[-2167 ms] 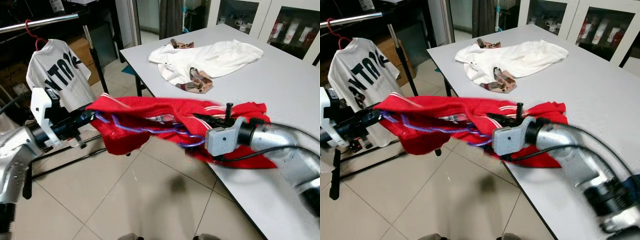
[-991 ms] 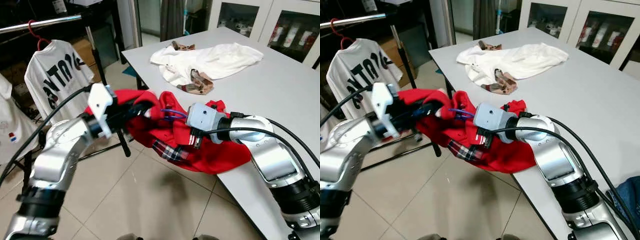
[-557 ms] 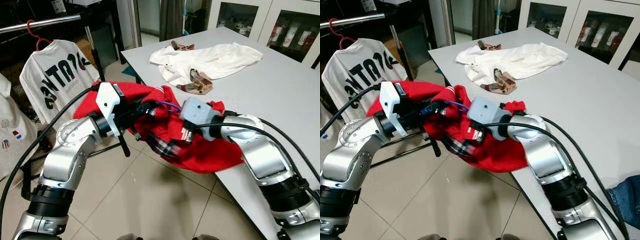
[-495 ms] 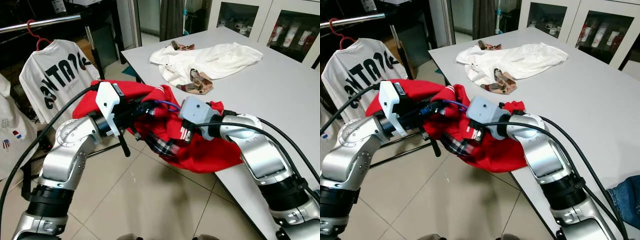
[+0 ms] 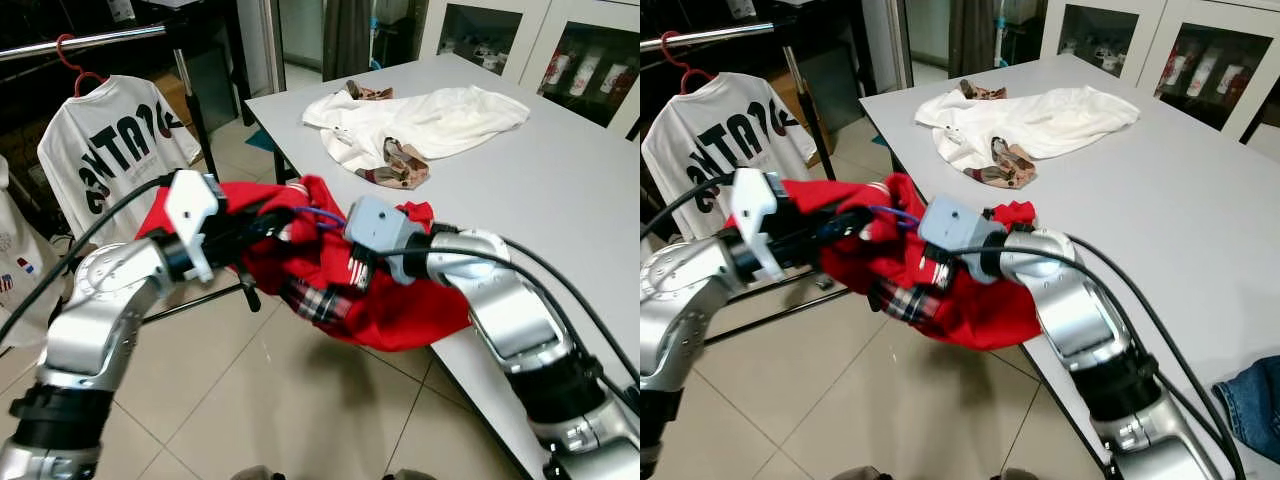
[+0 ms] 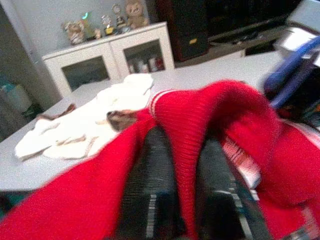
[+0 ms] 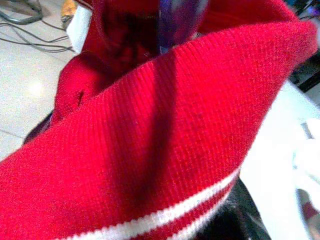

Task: Hang hanger

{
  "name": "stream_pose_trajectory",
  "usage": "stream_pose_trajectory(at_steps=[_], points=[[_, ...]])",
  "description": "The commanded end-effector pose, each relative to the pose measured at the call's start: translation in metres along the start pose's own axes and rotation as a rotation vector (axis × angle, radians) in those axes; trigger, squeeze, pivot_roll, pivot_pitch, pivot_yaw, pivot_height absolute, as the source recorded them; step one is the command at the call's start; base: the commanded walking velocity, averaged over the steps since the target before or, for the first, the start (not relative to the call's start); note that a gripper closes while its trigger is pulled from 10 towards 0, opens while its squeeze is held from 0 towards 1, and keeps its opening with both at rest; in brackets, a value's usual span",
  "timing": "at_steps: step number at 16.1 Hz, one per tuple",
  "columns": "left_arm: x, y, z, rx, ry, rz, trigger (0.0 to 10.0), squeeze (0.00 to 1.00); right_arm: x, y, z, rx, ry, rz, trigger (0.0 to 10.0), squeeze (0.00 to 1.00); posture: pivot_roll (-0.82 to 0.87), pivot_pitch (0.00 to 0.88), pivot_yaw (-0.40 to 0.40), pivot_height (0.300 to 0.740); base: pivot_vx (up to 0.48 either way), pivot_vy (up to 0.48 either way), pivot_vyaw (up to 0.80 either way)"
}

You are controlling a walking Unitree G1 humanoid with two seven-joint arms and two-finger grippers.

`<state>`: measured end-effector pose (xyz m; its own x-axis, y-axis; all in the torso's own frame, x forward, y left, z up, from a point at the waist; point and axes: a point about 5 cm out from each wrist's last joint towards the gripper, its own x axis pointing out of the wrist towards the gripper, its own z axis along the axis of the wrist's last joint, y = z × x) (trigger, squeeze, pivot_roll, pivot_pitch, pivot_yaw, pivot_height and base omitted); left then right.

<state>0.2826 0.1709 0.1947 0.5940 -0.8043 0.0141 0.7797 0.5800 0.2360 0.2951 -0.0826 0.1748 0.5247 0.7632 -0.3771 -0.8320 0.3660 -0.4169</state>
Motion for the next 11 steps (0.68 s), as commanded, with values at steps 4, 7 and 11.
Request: stream_pose_trajectory(at_steps=[4,7,11], points=[[-0.004,0.017,0.021,0.126,-0.080,0.137,10.0,0.00,0.000,0.009,0.001,0.066,-0.045,0.031,0.0,0.00,0.01,0.000,0.046,0.736,0.000,0.000,0.00],[-0.011,0.033,0.049,0.155,-0.229,0.248,10.0,0.00,0.004,0.012,-0.002,0.141,-0.064,0.036,0.0,0.00,0.00,0.000,0.048,0.736,0.000,0.000,0.00],[-0.024,0.038,0.049,0.147,-0.237,0.281,10.0,0.00,0.008,0.011,-0.005,0.186,-0.064,0.024,0.0,0.00,0.01,0.000,0.050,0.736,0.000,0.000,0.00]])
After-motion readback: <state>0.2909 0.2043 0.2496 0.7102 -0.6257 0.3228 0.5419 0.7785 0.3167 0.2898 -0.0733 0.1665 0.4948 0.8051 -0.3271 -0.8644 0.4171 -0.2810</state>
